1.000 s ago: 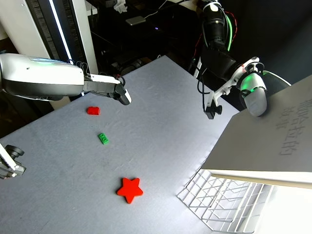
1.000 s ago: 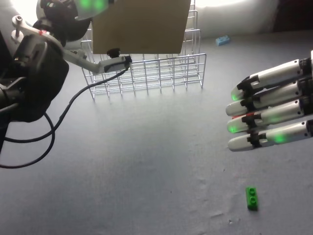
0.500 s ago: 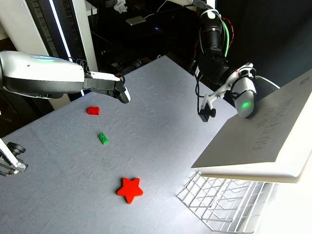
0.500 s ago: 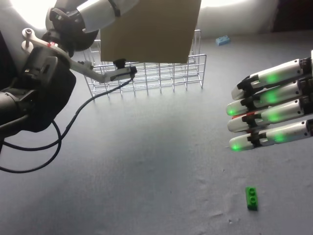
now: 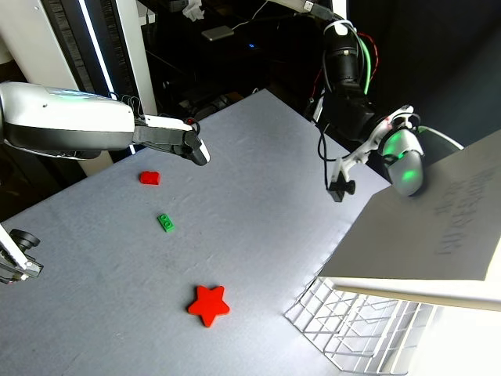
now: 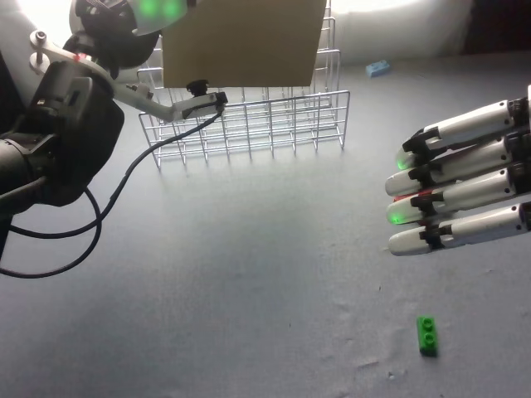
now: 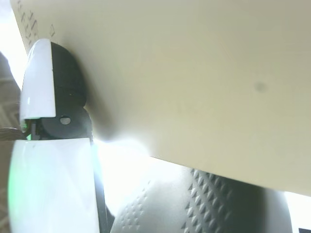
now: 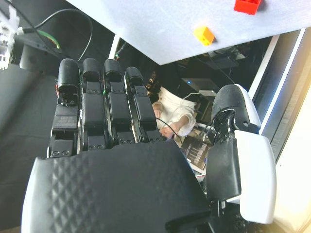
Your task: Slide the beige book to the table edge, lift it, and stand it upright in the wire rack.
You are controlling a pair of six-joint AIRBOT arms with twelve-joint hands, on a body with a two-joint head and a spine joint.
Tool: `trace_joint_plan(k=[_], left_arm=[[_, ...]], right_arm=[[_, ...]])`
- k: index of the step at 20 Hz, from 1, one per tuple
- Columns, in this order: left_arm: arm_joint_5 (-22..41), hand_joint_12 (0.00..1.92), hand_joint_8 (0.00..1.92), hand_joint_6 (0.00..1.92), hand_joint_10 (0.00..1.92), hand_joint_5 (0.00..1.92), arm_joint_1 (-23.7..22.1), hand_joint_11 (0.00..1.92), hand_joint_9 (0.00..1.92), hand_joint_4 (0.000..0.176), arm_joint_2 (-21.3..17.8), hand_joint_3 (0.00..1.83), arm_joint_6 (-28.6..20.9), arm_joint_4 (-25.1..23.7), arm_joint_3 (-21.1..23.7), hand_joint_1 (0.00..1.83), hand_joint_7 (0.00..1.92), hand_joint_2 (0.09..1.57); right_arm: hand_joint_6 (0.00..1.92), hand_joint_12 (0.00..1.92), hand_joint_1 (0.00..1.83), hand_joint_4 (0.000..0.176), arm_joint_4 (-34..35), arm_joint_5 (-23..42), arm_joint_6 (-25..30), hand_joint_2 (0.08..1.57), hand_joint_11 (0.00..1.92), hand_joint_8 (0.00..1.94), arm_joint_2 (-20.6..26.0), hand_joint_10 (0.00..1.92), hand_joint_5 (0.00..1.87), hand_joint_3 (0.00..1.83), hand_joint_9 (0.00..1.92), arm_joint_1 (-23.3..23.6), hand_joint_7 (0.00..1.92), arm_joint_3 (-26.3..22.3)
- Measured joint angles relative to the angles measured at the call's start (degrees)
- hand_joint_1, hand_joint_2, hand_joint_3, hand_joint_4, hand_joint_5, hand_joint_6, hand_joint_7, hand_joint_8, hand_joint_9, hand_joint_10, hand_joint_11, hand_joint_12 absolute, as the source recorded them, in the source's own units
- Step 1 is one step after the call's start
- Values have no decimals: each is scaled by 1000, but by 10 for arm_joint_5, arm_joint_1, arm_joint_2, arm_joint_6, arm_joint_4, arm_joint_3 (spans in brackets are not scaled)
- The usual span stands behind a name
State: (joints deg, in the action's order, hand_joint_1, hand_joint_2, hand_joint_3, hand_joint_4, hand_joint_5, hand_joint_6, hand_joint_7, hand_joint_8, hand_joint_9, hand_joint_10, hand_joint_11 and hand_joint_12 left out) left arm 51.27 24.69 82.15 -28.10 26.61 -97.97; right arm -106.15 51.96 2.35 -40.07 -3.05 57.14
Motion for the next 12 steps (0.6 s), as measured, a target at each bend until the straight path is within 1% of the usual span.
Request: trace_joint_plan(k=[1, 3, 4, 5, 6, 7, 8, 9, 10, 12], left_arm=[[-7, 1393, 1385, 1177, 1450, 745, -1, 741, 785, 0, 0, 1, 0, 0, 0, 1349, 760, 1208], [-10, 1389, 1384, 1184, 1450, 739, -4, 746, 786, 0, 0, 1, -5, -1, 0, 1349, 761, 1208], [-8, 1417, 1352, 1108, 1457, 776, -4, 684, 794, 0, 0, 0, -6, -2, -3, 1350, 801, 1197], [-6, 1417, 1352, 1108, 1457, 776, -4, 684, 794, 0, 2, 0, -6, -4, -7, 1350, 801, 1197], [-3, 1411, 1356, 1098, 1450, 785, -4, 725, 808, 0, 7, 0, -7, 0, -16, 1348, 795, 1194], [-3, 1405, 1349, 1111, 1445, 780, -4, 720, 807, 0, 10, 0, -7, 1, -22, 1347, 800, 1194], [-3, 1444, 1357, 1164, 1457, 749, -3, 703, 796, 0, 15, 1, -12, 2, -29, 1342, 791, 1202], [-2, 1444, 1357, 1164, 1457, 749, -3, 703, 796, 0, 17, 1, -16, 1, -33, 1342, 791, 1202], [0, 1443, 1339, 1124, 1441, 773, -1, 695, 807, 0, 24, 0, -21, 3, -42, 1347, 807, 1195], [2, 1429, 1350, 1135, 1445, 764, 8, 697, 785, 0, 33, 1, -24, 2, -50, 1352, 798, 1197]], right_arm=[[0, 816, 105, 0, 0, 0, 0, 1085, 0, 0, 0, 0, 221, 0, 290, 0, 272, 0], [0, 815, 108, 0, 0, 0, 0, 1085, 0, 0, 0, 0, 221, 1, 289, 0, 270, 0], [2, 813, 104, 0, 0, 0, 0, 1083, 0, 3, 0, 0, 225, 0, 288, 0, 277, 0], [2, 813, 104, 0, 0, 0, 0, 1083, 0, 3, 0, 0, 225, 0, 288, 0, 277, 0], [4, 830, 117, 0, 0, 0, 0, 1081, 0, 3, 1, 1, 234, 0, 292, 0, 281, 0], [1, 809, 112, 0, 0, 0, 1, 1079, 0, 1, 1, 0, 228, 0, 289, 0, 279, 0], [0, 788, 101, 0, 0, 0, 1, 1079, 0, 0, 1, 0, 219, 0, 277, 0, 267, 0], [0, 788, 101, 0, 0, 0, 1, 1079, 0, 0, 1, 0, 219, 0, 277, 0, 267, 0], [4, 758, 91, 0, 0, 0, 2, 1085, 0, 3, 1, 2, 215, 1, 278, 0, 262, 0], [3, 756, 76, 0, 0, 0, 2, 1088, 0, 2, 1, 0, 215, 2, 272, 0, 261, 0]])
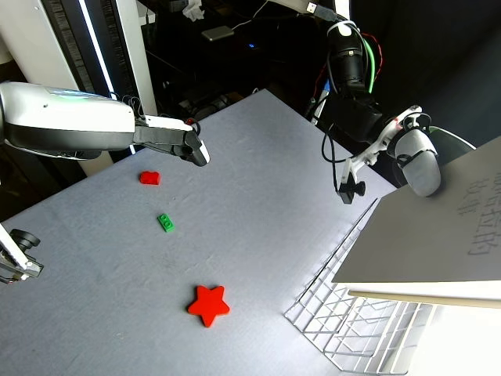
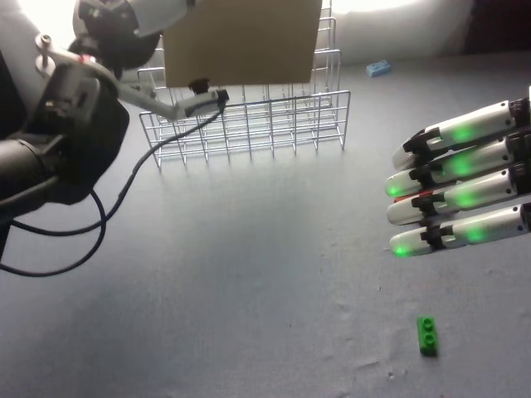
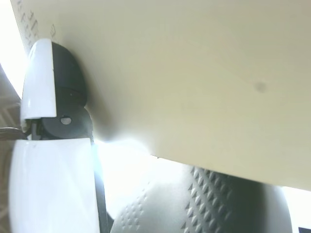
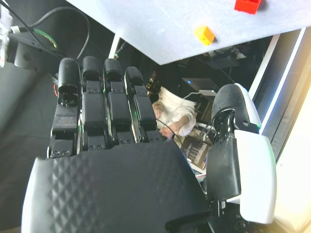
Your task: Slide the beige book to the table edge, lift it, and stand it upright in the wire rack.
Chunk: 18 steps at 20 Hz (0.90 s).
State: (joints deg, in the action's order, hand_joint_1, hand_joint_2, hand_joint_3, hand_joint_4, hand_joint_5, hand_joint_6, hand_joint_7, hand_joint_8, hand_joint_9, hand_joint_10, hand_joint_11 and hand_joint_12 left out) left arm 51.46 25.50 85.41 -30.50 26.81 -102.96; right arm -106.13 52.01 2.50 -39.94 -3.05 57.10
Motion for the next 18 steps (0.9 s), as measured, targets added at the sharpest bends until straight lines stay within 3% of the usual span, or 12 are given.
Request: trace_joint_plan(k=[3, 9, 13, 18], left_arm=[[-3, 1414, 1353, 1178, 1441, 751, 5, 689, 778, 0, 14, 0, -9, -4, -11, 1351, 790, 1202], [9, 1327, 1344, 1091, 1414, 793, 11, 763, 826, 0, 24, 0, -28, -2, -31, 1349, 799, 1187], [10, 1398, 1351, 1166, 1440, 753, 13, 707, 784, 0, 38, 0, -46, -5, -53, 1351, 793, 1200], [14, 1361, 1390, 1177, 1440, 751, 26, 726, 782, 0, 63, 1, -60, -7, -98, 1348, 766, 1206]], right_arm=[[5, 704, 111, 0, 0, 0, 0, 1084, 0, 6, 0, 6, 211, 0, 259, 0, 253, 0], [0, 747, 91, 0, 0, 0, 2, 1079, 0, 0, 0, 0, 225, 2, 270, 0, 261, -1], [3, 752, 99, 0, 0, 0, 2, 1071, 0, 6, 0, 5, 242, 0, 289, 0, 287, -1], [3, 866, 115, 0, 0, 1, 2, 1061, 0, 4, 0, 7, 266, 0, 324, 0, 308, -1]])
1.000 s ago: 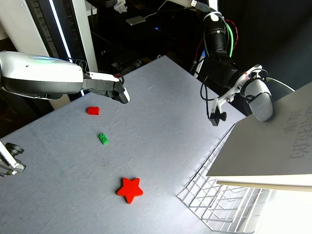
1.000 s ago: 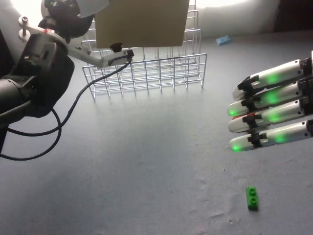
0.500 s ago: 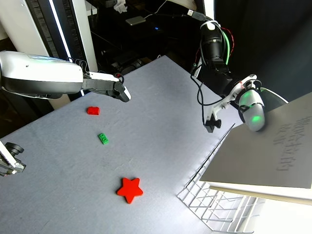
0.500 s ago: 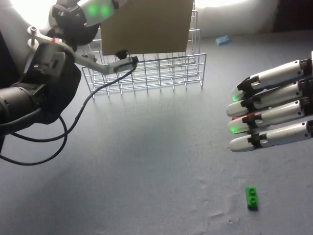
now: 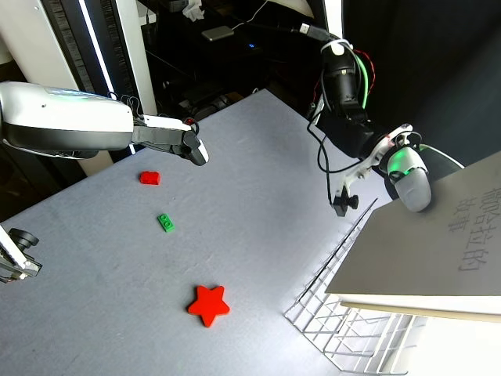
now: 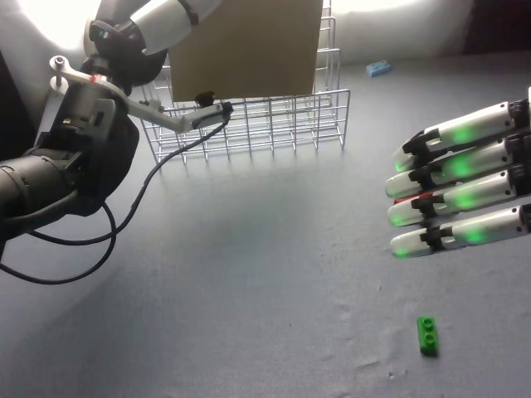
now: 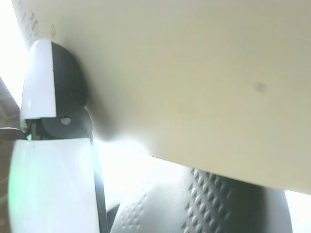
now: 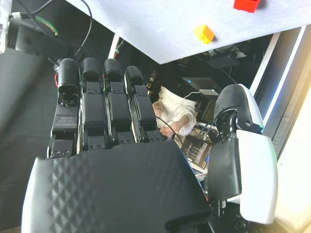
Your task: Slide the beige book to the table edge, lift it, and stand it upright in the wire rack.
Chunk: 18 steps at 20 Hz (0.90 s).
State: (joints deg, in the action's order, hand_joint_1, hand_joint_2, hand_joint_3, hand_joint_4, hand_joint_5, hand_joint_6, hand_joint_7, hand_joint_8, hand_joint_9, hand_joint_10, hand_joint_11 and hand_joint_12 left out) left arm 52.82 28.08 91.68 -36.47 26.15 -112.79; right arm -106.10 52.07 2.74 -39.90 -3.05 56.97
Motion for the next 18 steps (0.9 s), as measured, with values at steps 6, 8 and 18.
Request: trace_joint_plan(k=[6, 8, 18], left_arm=[[0, 1374, 1386, 1175, 1467, 751, 3, 690, 768, 0, 16, 4, -2, -2, -29, 1346, 761, 1208], [4, 1406, 1356, 1150, 1450, 768, 7, 676, 795, 0, 17, 0, -2, 0, -31, 1342, 781, 1202], [21, 1419, 1313, 1147, 1424, 756, 14, 685, 818, 0, 17, 0, 0, 3, -23, 1349, 826, 1191]], right_arm=[[5, 751, 122, 0, 9, 0, 0, 1066, 0, 7, 0, 7, 242, 0, 282, 0, 280, 0], [0, 709, 147, 0, 9, 0, 0, 1070, 0, 1, 0, 3, 220, 1, 254, 0, 250, -1], [0, 738, 112, 0, 9, 1, 0, 1073, 0, 0, 0, 1, 225, 1, 264, 0, 264, -1]])
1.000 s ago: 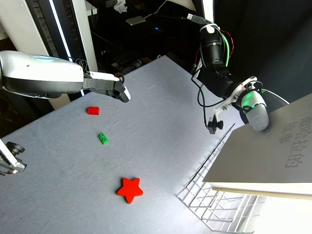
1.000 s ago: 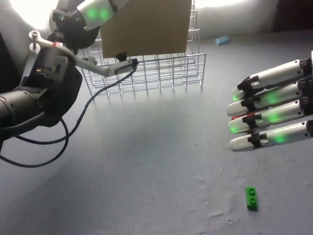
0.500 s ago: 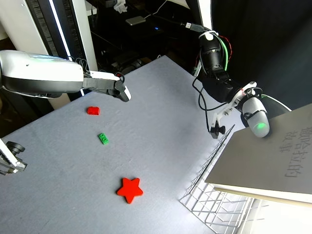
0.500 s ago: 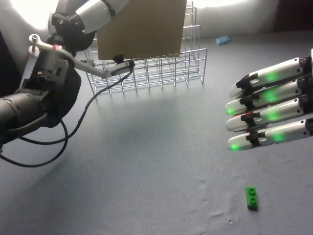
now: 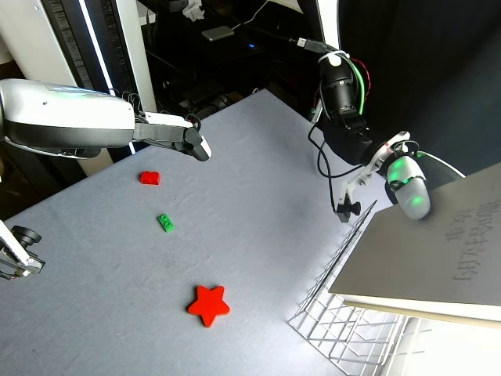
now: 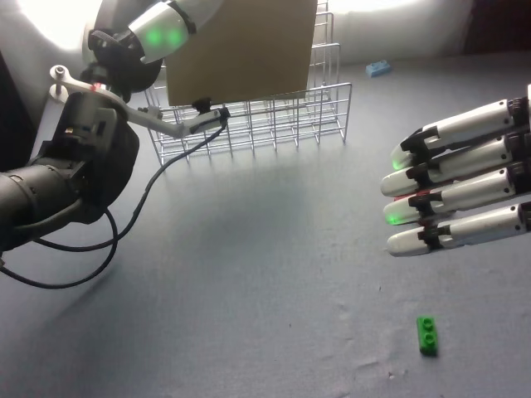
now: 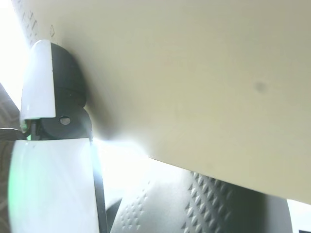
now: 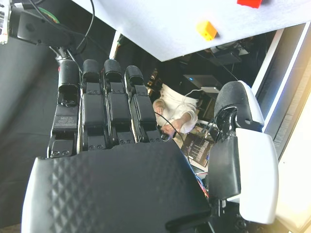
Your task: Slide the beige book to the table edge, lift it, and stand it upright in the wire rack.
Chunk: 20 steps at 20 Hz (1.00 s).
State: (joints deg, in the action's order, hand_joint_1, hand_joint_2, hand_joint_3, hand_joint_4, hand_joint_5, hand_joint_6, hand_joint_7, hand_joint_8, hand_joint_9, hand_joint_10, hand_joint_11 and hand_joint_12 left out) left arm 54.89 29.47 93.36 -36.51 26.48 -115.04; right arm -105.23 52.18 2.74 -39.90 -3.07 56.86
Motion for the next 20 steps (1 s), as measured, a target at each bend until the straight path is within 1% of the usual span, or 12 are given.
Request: trace_joint_plan(k=[2, 5, 11, 12, 13, 14, 15, 16, 17, 18, 19, 20], left_arm=[[2, 1458, 1356, 1187, 1464, 739, 1, 651, 789, 0, 0, 2, 0, 0, 3, 1340, 791, 1206], [5, 1492, 1350, 1132, 1472, 773, 2, 611, 774, 0, 0, 1, 0, -1, 7, 1343, 803, 1200], [8, 1575, 1378, 1203, 1532, 748, 2, 506, 719, 0, 0, 1, 0, 0, 7, 1327, 764, 1223], [9, 1578, 1408, 1232, 1316, 751, 2, 488, 657, 0, 0, 0, 0, 0, 7, 1199, 781, 1229], [9, 1573, 1405, 1248, 1223, 746, 2, 487, 653, 0, 0, 0, 0, 0, 7, 1170, 785, 1231], [9, 1578, 1384, 1245, 1196, 762, 2, 489, 655, 0, 0, 0, 0, 0, 7, 1164, 786, 1227], [9, 1562, 1326, 1210, 1149, 798, 2, 509, 679, 11, 0, 0, 0, 0, 7, 1168, 811, 1208], [9, 1568, 1307, 1222, 1134, 795, 2, 505, 684, 17, 0, 1, 0, 1, 7, 1165, 817, 1207], [9, 1590, 1336, 1225, 1155, 798, 2, 495, 670, 22, 0, 1, 0, 0, 7, 1158, 792, 1213], [9, 1584, 1353, 1287, 1145, 756, 2, 483, 659, 25, 0, 3, 0, 0, 7, 1146, 778, 1228], [9, 1556, 953, 1305, 1115, 762, 2, 480, 653, 0, 0, 0, 0, 0, 7, 1062, 717, 1229], [9, 1536, 746, 1288, 1091, 777, 2, 472, 646, 0, 0, 0, 0, 0, 6, 1044, 733, 1220]], right_arm=[[4, 689, 109, 0, 0, 0, 0, 1072, 0, 4, 0, 2, 230, 0, 259, 0, 257, 0], [0, 744, 113, 0, 0, 0, 0, 1071, 0, 0, 0, 1, 220, 0, 265, 0, 262, 0], [1, 796, 98, 0, 0, 0, 0, 1074, 0, 1, 0, 1, 228, 0, 278, 0, 268, 0], [1, 752, 88, 0, 0, 0, 0, 1076, 0, 1, 0, 3, 222, 0, 262, 0, 260, 0], [5, 744, 85, 0, 0, 0, 0, 1075, 0, 5, 0, 8, 232, 0, 271, 0, 268, 0], [6, 785, 95, 0, 0, 0, 0, 1072, 0, 6, 0, 11, 244, 0, 286, 0, 280, 0], [3, 748, 106, 0, 0, 0, 0, 1076, 0, 4, 0, 4, 227, 1, 274, 0, 265, 0], [4, 777, 102, 0, 0, 0, 0, 1077, 0, 5, 0, 5, 231, 1, 282, 0, 272, 0], [4, 805, 95, 0, 0, 0, 0, 1074, 0, 6, 0, 6, 236, 0, 289, 0, 283, 0], [2, 745, 100, 0, 0, 0, 0, 1077, 0, 3, 0, 4, 213, 1, 255, 0, 255, 0], [5, 739, 120, 0, 0, 0, 0, 1070, 0, 5, 0, 6, 218, 0, 255, 0, 257, 0], [2, 735, 108, 0, 0, 0, 0, 1077, 0, 1, 0, 4, 211, 1, 251, 0, 249, 0]])
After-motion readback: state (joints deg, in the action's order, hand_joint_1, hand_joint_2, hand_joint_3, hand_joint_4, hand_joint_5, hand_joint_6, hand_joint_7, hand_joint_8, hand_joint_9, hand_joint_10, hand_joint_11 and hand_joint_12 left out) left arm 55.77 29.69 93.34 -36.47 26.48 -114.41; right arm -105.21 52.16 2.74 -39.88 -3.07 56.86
